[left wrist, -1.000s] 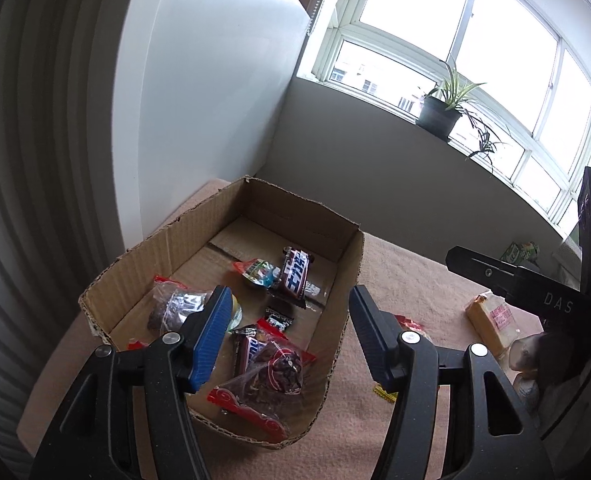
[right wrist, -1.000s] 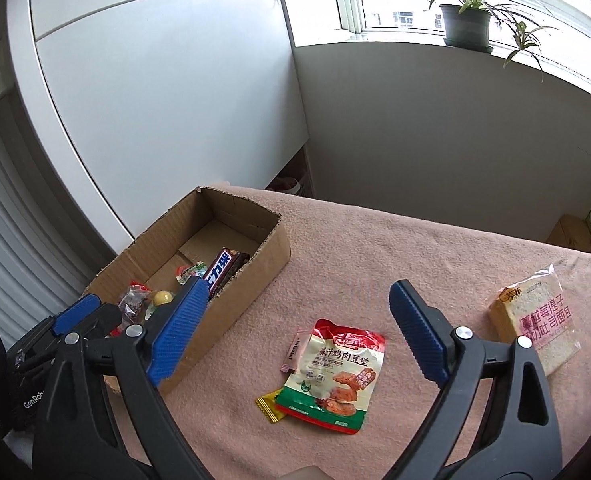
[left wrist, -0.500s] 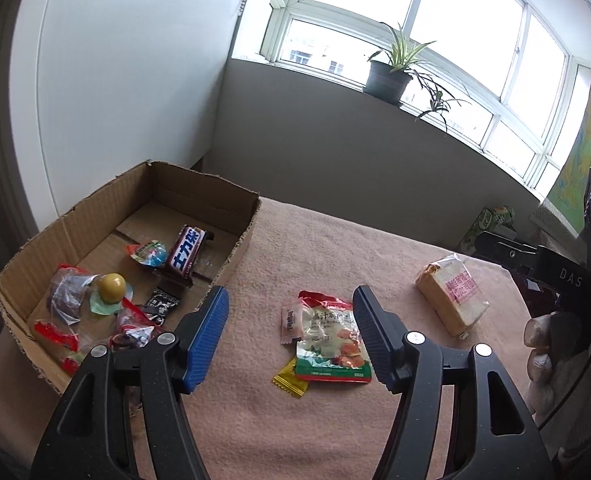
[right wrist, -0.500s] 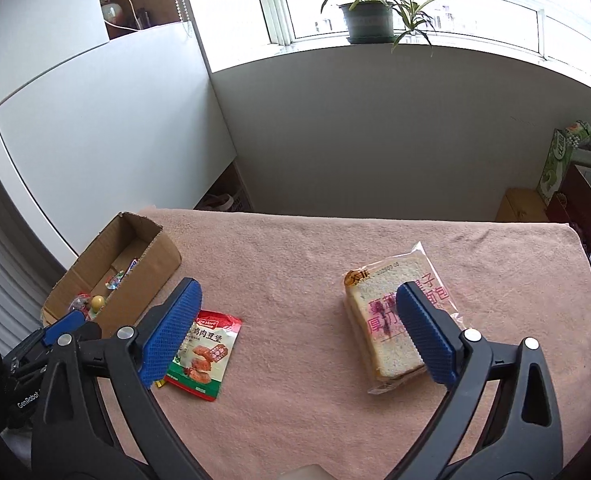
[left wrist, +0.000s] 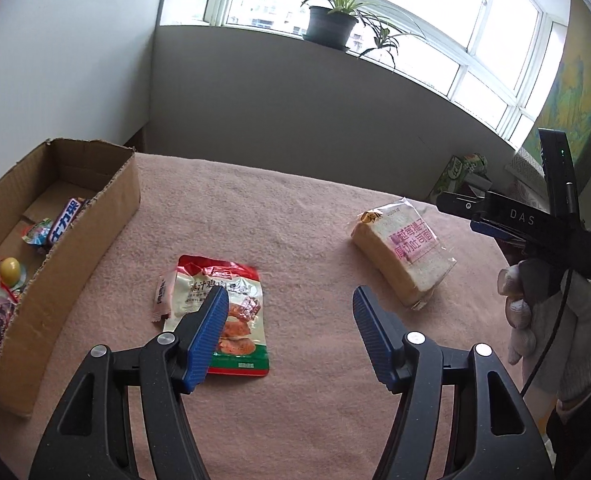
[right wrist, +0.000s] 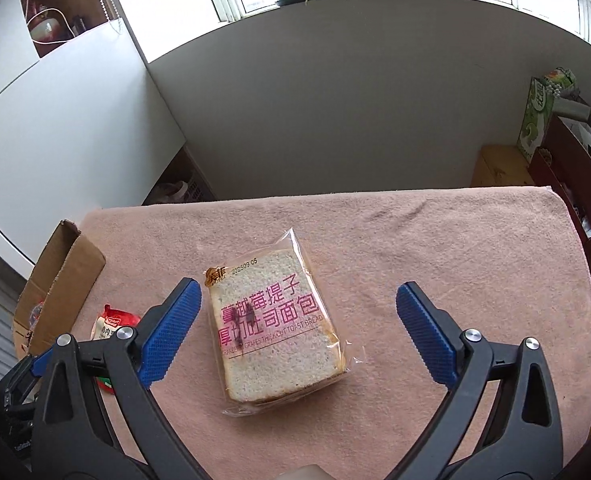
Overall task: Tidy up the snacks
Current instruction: 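Move both tools to the bread loaf bag and close them on its sides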
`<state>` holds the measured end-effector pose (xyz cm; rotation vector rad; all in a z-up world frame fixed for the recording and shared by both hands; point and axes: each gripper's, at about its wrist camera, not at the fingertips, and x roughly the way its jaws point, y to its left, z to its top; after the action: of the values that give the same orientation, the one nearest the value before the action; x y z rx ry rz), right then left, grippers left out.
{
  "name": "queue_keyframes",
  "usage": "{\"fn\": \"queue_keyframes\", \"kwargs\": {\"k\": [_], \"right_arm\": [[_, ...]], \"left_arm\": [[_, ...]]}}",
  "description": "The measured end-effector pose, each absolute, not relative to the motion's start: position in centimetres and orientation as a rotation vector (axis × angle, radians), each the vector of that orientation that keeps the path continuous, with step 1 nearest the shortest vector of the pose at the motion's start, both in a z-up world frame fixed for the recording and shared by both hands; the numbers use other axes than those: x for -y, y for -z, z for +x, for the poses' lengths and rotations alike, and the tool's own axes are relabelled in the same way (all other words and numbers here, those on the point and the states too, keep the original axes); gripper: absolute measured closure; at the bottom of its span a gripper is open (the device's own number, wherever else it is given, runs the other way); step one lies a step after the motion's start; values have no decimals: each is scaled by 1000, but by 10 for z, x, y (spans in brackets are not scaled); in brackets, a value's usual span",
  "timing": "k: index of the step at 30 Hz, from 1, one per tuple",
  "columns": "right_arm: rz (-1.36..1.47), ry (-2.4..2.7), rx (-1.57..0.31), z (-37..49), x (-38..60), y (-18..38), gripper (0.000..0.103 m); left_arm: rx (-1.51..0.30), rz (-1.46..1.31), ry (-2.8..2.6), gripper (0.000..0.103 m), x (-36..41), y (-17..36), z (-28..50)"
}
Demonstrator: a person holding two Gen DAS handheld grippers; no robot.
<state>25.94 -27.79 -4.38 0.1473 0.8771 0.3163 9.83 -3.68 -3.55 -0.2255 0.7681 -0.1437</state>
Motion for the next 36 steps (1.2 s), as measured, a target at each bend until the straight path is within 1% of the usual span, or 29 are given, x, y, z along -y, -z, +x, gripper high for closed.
{"fn": "queue_keyframes", "kwargs": {"k": [12,15,20,22,23,28,29,31,33,36], "right_arm": [[151,-442,-984,283,262,78,4],[157,-466,-1010,283,259,83,17],[152,-481,-1017,277,256,84,22],[152,-491,-1022,275,254,85,30],[156,-498,-1026,274,253,85,32],[169,-544,-1041,259,246,86,34],[167,-556,-1046,255,244,86,36],[163,-580,-1062,246,239,87,42],[160,-605,-1072,239,234,87,45],[120,-605,-1071,231,224,89,45]], "left_arm": [[-803,-188,200,39,69,41,111],[-814,-194,212,39,70,44,114],[-855,-237,240,39,69,54,123],[-863,-239,248,39,71,55,125],[-863,-239,255,39,73,55,125],[-864,-218,274,39,81,55,124],[-869,-212,279,39,85,55,125],[-874,-201,283,39,88,56,126],[-877,-197,286,39,89,58,126],[-888,-218,288,39,89,61,130]]}}
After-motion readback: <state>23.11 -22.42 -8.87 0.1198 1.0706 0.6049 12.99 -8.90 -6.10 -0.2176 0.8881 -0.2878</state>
